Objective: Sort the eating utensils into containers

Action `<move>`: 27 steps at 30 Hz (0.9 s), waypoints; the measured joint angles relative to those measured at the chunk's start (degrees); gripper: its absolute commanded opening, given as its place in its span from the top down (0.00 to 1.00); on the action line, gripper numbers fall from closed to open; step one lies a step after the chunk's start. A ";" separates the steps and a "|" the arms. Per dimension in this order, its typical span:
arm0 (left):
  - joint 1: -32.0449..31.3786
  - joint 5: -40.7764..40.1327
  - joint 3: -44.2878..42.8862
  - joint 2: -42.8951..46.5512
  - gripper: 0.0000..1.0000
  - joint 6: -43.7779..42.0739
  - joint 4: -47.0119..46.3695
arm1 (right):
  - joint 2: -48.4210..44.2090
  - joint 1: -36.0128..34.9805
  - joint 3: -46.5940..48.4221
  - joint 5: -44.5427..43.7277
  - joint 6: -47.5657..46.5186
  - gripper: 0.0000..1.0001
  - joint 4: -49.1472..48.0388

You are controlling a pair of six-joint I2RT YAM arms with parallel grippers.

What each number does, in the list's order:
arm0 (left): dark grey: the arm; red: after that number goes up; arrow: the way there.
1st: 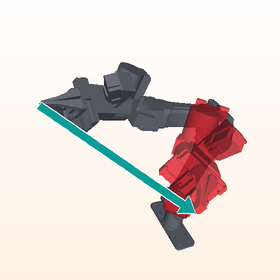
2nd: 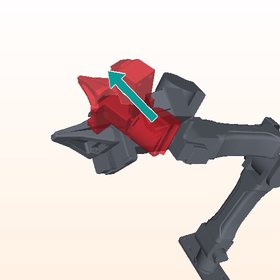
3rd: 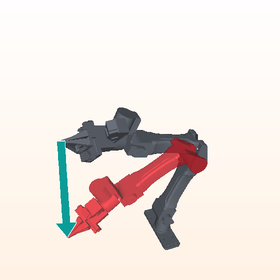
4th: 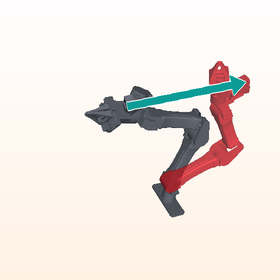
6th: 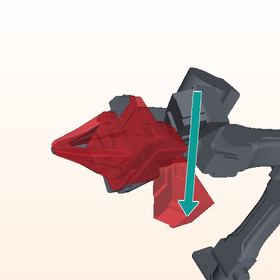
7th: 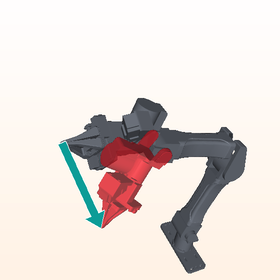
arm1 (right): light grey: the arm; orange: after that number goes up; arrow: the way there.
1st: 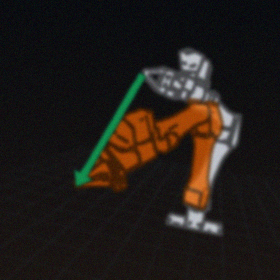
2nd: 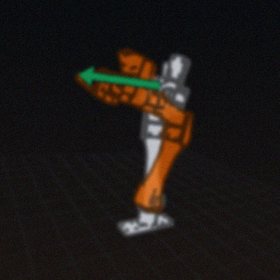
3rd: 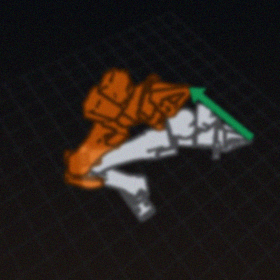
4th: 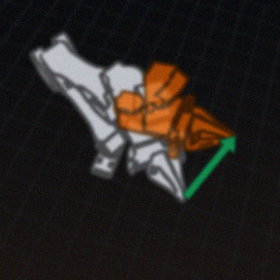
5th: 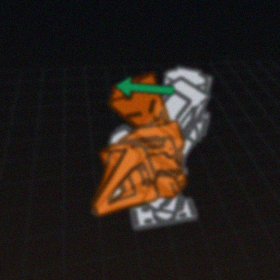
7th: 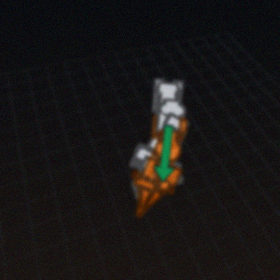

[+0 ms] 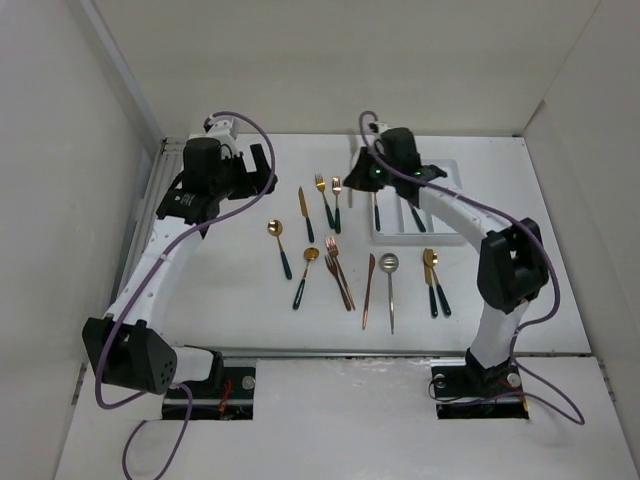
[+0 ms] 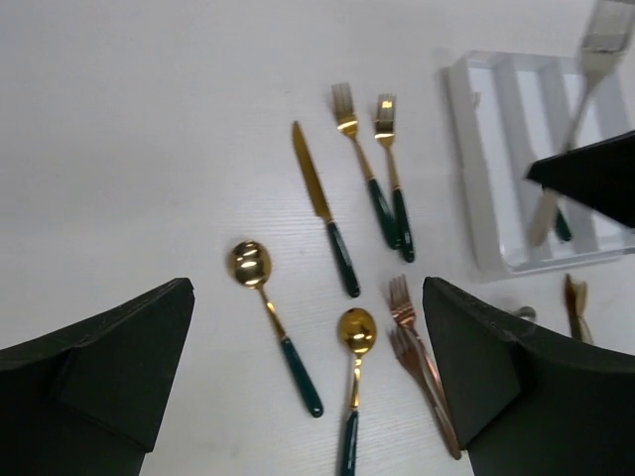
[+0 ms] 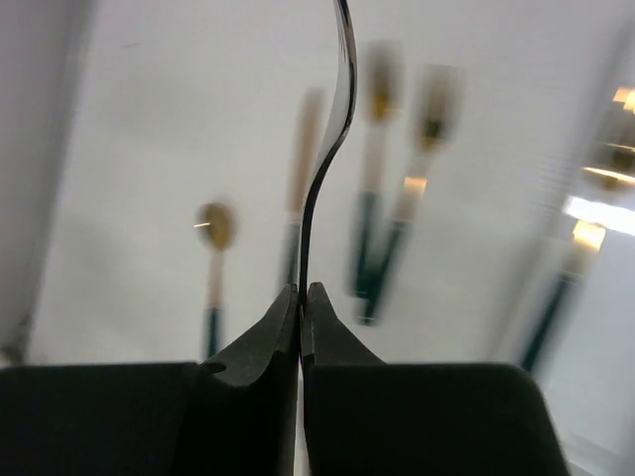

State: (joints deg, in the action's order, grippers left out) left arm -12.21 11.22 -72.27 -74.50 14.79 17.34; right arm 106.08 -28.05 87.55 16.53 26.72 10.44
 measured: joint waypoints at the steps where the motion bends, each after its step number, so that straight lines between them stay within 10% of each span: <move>1: 0.39 -0.98 0.66 0.00 0.00 -0.37 0.04 | 0.00 2.80 -0.50 -1.22 -0.96 1.00 1.84; 21: 1.64 -6.36 7.19 -0.02 0.00 -2.75 1.88 | 14.23 15.32 1.84 -1.03 -11.56 0.97 17.68; 27: 1.70 -5.14 7.21 -0.52 0.00 -3.50 1.95 | 15.15 15.10 3.85 -0.90 -11.37 0.47 19.21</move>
State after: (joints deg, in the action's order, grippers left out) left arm -10.50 6.09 -65.06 -75.02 11.29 19.29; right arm 121.23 -12.95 91.39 15.64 15.35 29.65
